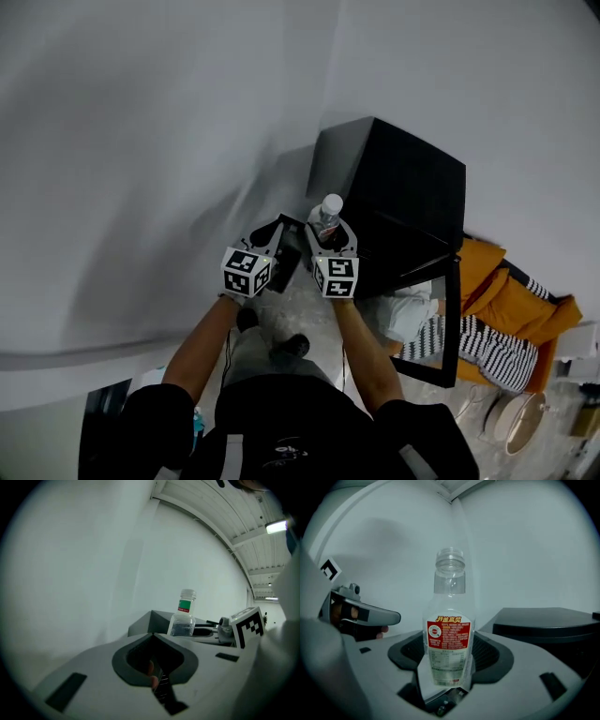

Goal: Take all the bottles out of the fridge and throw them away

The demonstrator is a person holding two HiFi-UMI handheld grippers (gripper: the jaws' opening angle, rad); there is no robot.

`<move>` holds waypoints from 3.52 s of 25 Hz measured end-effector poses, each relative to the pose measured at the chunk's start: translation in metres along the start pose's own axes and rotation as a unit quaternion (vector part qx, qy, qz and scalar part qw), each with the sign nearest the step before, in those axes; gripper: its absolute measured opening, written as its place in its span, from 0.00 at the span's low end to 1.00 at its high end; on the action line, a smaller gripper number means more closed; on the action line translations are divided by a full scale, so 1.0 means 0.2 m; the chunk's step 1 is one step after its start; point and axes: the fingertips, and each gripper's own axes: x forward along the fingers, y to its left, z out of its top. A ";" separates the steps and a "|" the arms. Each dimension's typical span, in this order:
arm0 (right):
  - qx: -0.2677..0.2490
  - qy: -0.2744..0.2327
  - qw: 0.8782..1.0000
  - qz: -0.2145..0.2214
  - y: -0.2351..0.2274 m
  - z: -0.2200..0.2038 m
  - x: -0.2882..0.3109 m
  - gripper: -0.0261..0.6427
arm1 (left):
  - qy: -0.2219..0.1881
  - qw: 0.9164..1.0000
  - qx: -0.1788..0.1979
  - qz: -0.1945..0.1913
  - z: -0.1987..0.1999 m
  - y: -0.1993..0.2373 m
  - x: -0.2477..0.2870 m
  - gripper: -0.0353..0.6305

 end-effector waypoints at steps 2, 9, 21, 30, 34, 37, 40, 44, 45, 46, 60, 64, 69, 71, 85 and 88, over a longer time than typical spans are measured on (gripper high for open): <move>-0.003 0.006 1.000 0.011 0.07 -0.01 0.06 0.48 | -0.004 1.000 -0.004 0.014 -0.01 0.09 -0.04 0.06; -0.006 0.029 0.999 0.024 0.22 -0.11 0.26 0.48 | -0.009 0.999 -0.025 0.027 -0.11 0.33 -0.07 0.06; 0.020 0.063 0.998 0.017 0.24 -0.42 0.54 0.48 | 0.036 0.998 -0.040 0.023 -0.40 0.54 0.04 0.06; 0.045 0.080 0.996 0.014 0.22 -0.75 0.72 0.48 | 0.054 0.997 -0.052 0.013 -0.64 0.61 0.23 0.06; 0.039 0.089 0.995 0.019 0.23 -0.97 0.78 0.48 | 0.056 0.996 -0.073 0.017 -0.81 0.62 0.31 0.06; 0.046 0.094 0.994 0.019 0.24 -1.14 0.82 0.48 | 0.062 0.995 -0.077 0.013 -0.96 0.61 0.37 0.06; 0.051 0.103 0.993 0.023 0.26 -1.32 0.84 0.48 | 0.071 0.994 -0.076 0.011 -1.12 0.62 0.38 0.06; 0.055 0.121 0.991 0.030 0.30 -1.57 0.84 0.48 | 0.095 0.993 -0.063 0.009 -1.35 0.63 0.35 0.06; 0.055 0.125 0.990 0.032 0.31 -1.62 0.84 0.48 | 0.100 0.993 -0.062 0.010 -1.40 0.64 0.33 0.06; 0.055 0.129 0.990 0.035 0.32 -1.68 0.84 0.48 | 0.103 0.993 -0.063 0.012 -1.45 0.64 0.32 0.06; 0.066 0.190 0.978 0.052 0.46 -2.32 0.85 0.49 | 0.121 0.987 -0.095 0.054 -1.86 0.75 0.05 0.06; 0.090 0.188 0.977 0.033 0.43 -2.37 0.89 0.49 | 0.118 0.985 -0.109 0.064 -1.87 0.78 0.00 0.06; 0.145 0.211 0.967 0.008 0.36 -2.55 0.91 0.50 | 0.120 0.984 -0.114 0.063 -1.89 0.73 -0.03 0.06; 0.146 0.221 0.964 0.000 0.35 -2.60 0.89 0.51 | 0.120 0.984 -0.118 0.063 -1.90 0.71 -0.05 0.06; 0.128 0.155 0.980 0.008 0.26 -1.62 0.14 0.05 | 0.101 0.987 -0.118 0.045 -1.30 0.28 -0.30 0.06; 0.123 0.128 0.984 0.021 0.30 -1.31 -0.04 0.05 | 0.094 0.990 -0.101 0.025 -1.08 0.15 -0.35 0.06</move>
